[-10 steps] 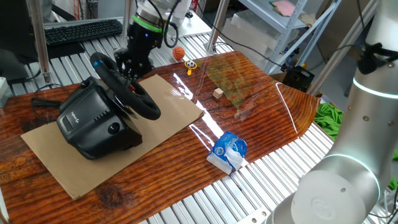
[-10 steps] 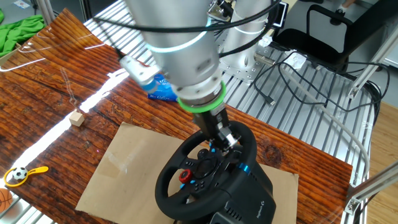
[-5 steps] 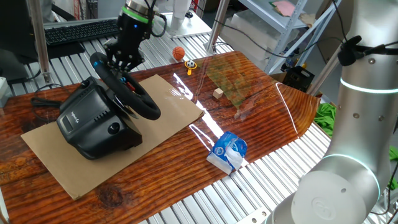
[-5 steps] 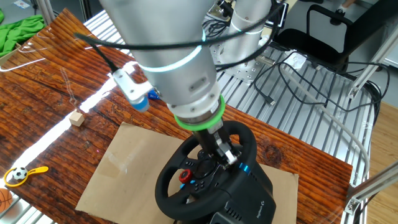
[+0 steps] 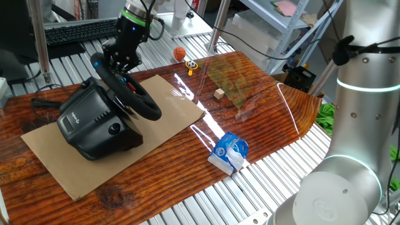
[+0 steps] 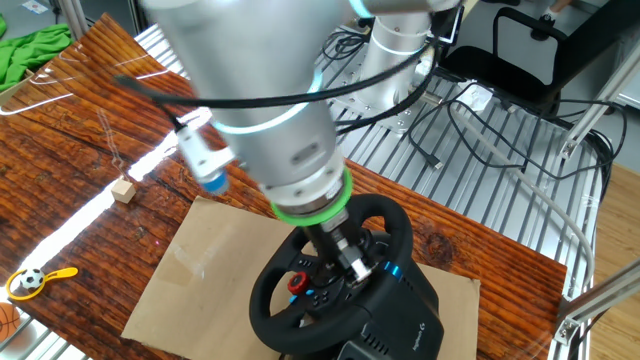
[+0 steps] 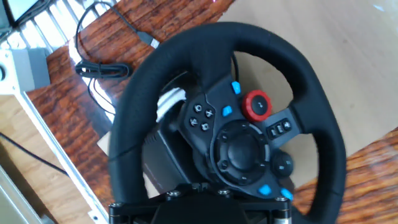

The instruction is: Rotate the steering wheel 90 degrees clockwise

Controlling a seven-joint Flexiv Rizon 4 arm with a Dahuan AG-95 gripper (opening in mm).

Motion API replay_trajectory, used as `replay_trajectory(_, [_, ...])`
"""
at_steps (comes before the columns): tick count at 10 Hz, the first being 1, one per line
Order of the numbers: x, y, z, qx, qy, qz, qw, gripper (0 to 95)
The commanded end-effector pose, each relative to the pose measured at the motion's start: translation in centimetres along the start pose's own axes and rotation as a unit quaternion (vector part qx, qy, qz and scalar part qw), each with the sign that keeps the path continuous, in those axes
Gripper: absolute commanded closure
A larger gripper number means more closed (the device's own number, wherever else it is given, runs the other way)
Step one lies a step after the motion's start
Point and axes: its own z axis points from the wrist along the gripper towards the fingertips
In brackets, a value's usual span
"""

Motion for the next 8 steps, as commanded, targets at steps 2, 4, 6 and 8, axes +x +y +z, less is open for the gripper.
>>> replay_trajectory(2, [-1.2,0.0,-0.2,-0.018,0.017,0.002,0.9997,95.0])
replay_trajectory(4, [-1.9,-0.1,-0.2,-0.017,0.02,-0.006,0.9996,95.0])
replay_trajectory(6, [-2.0,-0.1,0.1,-0.017,0.02,-0.005,0.9996,95.0])
replay_trajectory(8, [-2.1,-0.1,0.5,-0.018,0.02,-0.004,0.9996,95.0])
